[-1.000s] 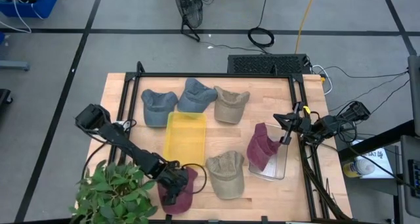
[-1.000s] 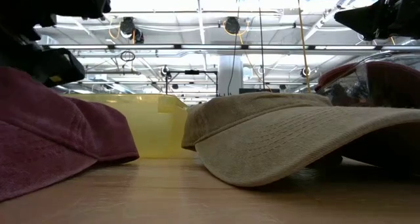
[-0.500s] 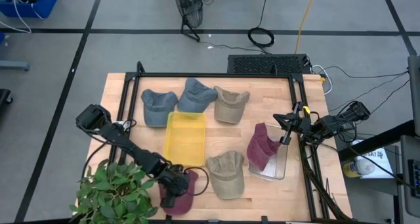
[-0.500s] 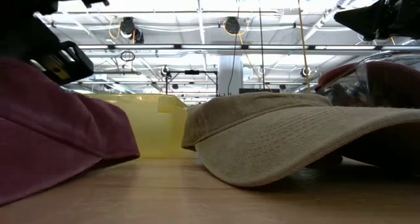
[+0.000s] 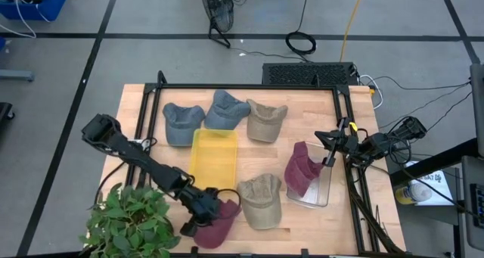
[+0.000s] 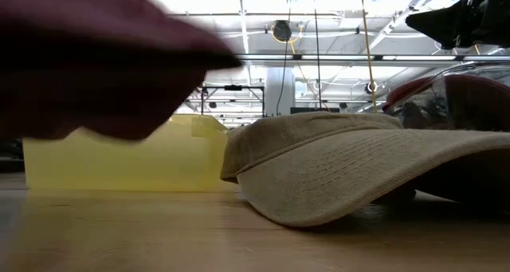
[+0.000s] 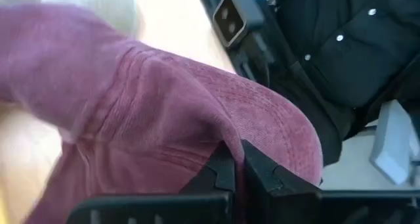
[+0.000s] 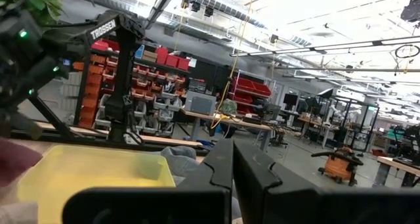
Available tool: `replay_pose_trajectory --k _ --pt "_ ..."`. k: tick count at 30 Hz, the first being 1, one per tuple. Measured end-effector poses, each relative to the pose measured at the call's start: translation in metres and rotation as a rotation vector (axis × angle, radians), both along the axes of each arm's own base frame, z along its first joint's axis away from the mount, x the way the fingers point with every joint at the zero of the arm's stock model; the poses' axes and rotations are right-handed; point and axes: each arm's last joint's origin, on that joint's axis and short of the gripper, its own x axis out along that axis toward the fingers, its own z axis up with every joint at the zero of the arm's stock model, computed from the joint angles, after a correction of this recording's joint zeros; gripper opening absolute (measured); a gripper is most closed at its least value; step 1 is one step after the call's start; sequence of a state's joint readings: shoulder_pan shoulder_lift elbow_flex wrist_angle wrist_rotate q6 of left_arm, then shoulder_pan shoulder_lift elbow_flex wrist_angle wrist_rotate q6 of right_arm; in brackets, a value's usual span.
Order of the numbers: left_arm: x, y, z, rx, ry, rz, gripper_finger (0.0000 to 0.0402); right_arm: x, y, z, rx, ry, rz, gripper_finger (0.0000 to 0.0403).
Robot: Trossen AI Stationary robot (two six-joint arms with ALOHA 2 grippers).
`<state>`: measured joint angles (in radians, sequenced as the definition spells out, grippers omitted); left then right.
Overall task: Pick & Place hat
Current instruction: Put the red cap into the transparent bin
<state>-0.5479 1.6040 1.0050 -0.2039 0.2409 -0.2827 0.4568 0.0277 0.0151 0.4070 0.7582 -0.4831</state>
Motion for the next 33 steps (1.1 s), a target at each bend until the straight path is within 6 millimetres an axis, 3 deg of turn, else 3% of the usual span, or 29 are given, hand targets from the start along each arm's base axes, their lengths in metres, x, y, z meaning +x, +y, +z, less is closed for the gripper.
replay_pose_trajectory --k 5,10,20,26,33 --pt "-0.002 0.018 0.032 0.018 -0.172 -0.018 0.0009 0.0 0.0 0.0 0.0 0.0 0.0 0.0" --pt "0.001 0.049 0.053 0.064 -0.287 0.027 0.0007 0.0 0.0 0.0 0.0 0.0 0.0 0.0" --pt "0.028 0.125 0.072 0.134 -0.467 0.326 0.001 0.0 0.0 0.0 -0.007 0.001 -0.001 0.0" --pt "0.039 0.163 0.091 0.174 -0.688 0.491 0.0006 -0.001 0.0 0.002 -0.052 -0.002 -0.02 0.0" --pt "0.06 0.195 0.101 0.124 -0.742 0.48 0.0005 -0.002 -0.001 0.004 -0.073 -0.013 -0.035 0.0"
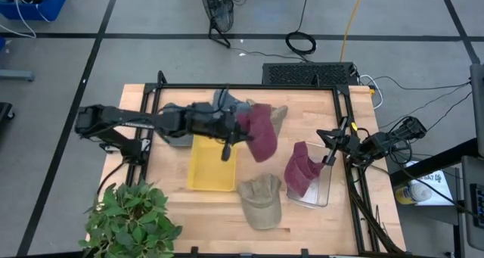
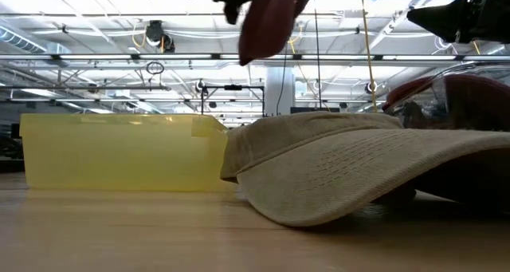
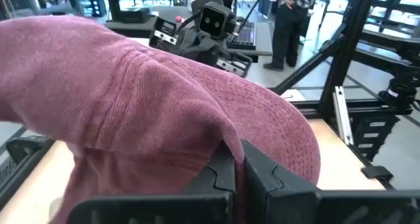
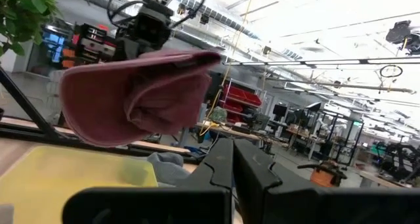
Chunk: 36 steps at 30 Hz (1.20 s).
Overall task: Pick & Place hat
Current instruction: Put the red cap into the transparent bin
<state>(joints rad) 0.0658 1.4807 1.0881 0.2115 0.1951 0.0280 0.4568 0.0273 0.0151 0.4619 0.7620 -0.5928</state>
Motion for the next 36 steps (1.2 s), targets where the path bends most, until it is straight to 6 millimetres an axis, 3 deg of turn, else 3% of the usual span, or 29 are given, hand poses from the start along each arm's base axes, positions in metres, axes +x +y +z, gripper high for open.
replay_pose_trajectory --k 5,10,15,21,24,29,36 --pt "0.048 0.004 0.005 0.049 0.108 -0.054 0.0004 0.0 0.0 0.0 -0.002 0.002 0.0 0.0" --pt "0.087 -0.009 0.016 0.139 0.267 -0.089 0.0006 0.001 0.0 -0.001 0.037 -0.002 0.015 0.0" --pt "0.105 -0.031 -0.002 0.313 0.471 0.023 0.0006 0.001 0.0 -0.002 0.094 -0.012 0.034 0.0" --pt "0.116 -0.059 -0.011 0.452 0.488 0.061 0.0005 0.002 0.001 -0.006 0.218 -0.021 0.077 0.0009" --pt "0.115 -0.071 -0.014 0.477 0.506 0.037 0.0006 0.006 0.003 -0.014 0.221 0.104 0.082 0.0032" --pt "0.11 -0.081 -0.016 0.482 0.541 0.018 0.0006 0.009 0.005 0.032 0.229 0.154 0.109 0.0085" --pt "0.108 -0.073 -0.019 0.47 0.584 0.029 0.0006 0.049 0.023 0.076 0.082 0.394 0.053 0.0143"
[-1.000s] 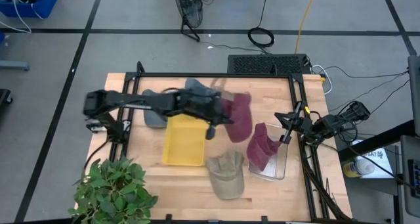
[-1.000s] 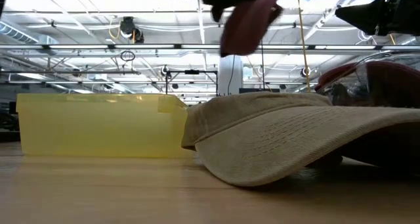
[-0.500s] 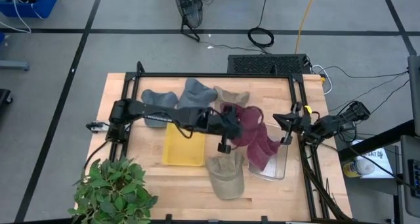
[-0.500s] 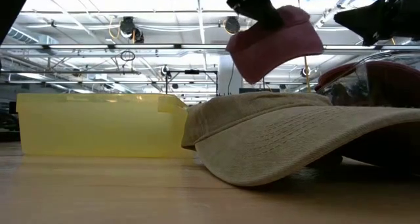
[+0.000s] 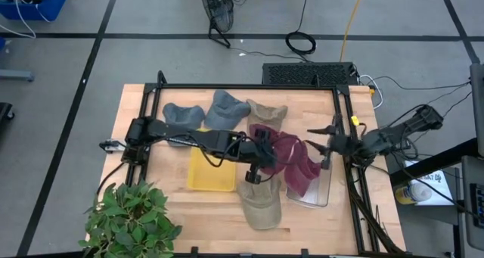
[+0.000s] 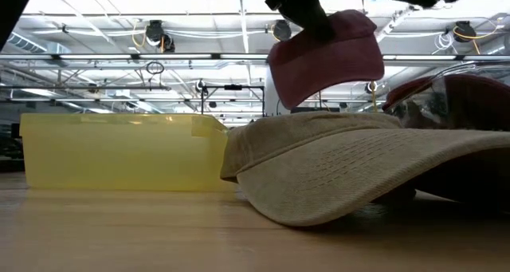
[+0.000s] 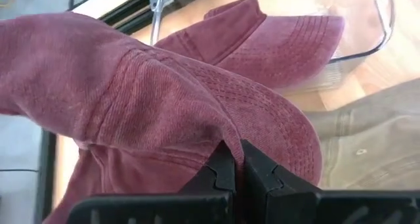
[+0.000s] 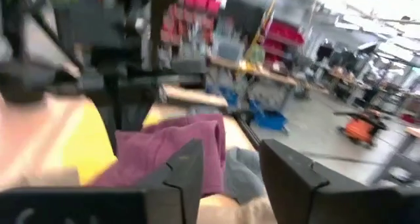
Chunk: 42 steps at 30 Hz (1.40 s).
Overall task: Pick & Place hat
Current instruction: Put the red cap into the transparent bin
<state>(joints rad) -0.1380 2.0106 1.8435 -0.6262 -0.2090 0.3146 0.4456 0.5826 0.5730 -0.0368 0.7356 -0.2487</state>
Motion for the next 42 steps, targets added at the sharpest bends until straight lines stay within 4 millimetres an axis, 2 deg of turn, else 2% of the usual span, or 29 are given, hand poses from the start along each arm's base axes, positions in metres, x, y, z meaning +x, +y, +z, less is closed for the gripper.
replay_pose_trajectory --k 3,6,9,15,20,29,34,39,42 --pt "-0.001 0.006 0.002 -0.015 0.003 0.007 0.0004 0.029 0.011 0.004 -0.119 0.172 -0.01 0.0155" --pt "-0.001 0.016 0.003 -0.049 0.005 0.039 0.0006 0.057 0.023 0.01 -0.242 0.272 -0.04 0.0161" --pt "-0.001 0.023 0.001 -0.074 0.017 0.054 0.0004 0.081 0.031 0.002 -0.372 0.43 -0.049 0.0165" --pt "-0.002 0.024 0.0 -0.08 0.037 0.056 0.0007 0.112 0.04 -0.009 -0.465 0.59 -0.049 0.0175" --pt "-0.003 0.021 0.0 -0.079 0.039 0.042 0.0006 0.121 0.042 -0.022 -0.563 0.661 -0.064 0.0178" --pt "-0.003 0.02 -0.001 -0.078 0.043 0.038 0.0008 0.124 0.034 -0.021 -0.538 0.672 -0.058 0.0162" --pt "-0.003 0.019 -0.002 -0.072 0.053 0.027 0.0006 0.127 0.027 -0.023 -0.48 0.69 0.023 0.0108" --pt "-0.004 0.019 -0.003 -0.071 0.063 0.029 0.0005 0.128 0.024 -0.024 -0.48 0.698 0.034 0.0014" --pt "-0.004 0.019 -0.003 -0.077 0.064 0.033 0.0008 0.128 0.024 -0.024 -0.489 0.701 0.038 0.0007"
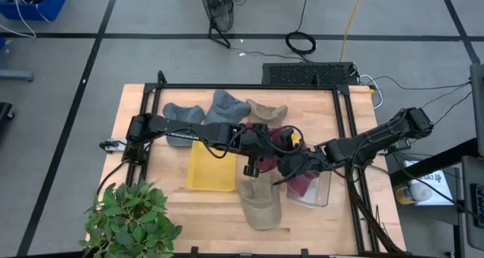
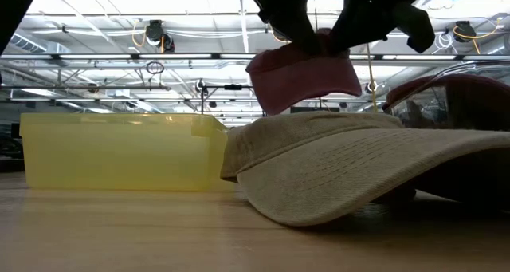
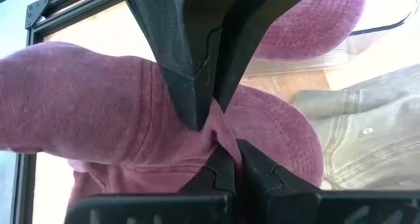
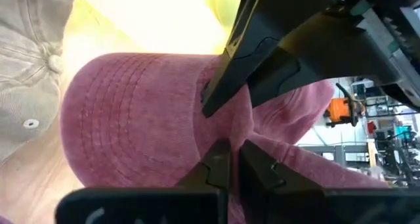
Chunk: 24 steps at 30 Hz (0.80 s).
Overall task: Pick & Place hat
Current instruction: Put the red cap into the transparent bin
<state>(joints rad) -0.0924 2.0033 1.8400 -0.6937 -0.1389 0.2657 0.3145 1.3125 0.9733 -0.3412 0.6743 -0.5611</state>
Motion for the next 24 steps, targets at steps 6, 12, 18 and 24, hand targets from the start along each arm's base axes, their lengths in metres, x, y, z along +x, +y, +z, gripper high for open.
replay_pose_trajectory --k 6,12,18,24 --pt "-0.006 -0.006 0.007 0.074 0.003 0.003 0.0049 -0.002 -0.001 0.002 0.008 -0.006 -0.011 0.0002" --pt "-0.03 -0.022 0.044 0.146 -0.086 0.073 0.0134 -0.01 -0.005 0.009 0.023 -0.033 -0.05 0.0001" --pt "-0.062 -0.03 0.067 0.07 -0.065 0.14 0.0202 -0.023 -0.01 0.025 -0.019 -0.103 -0.116 0.0001" --pt "-0.071 -0.027 0.036 0.078 0.004 0.157 0.0209 -0.051 -0.009 0.057 0.071 -0.278 -0.104 0.0"
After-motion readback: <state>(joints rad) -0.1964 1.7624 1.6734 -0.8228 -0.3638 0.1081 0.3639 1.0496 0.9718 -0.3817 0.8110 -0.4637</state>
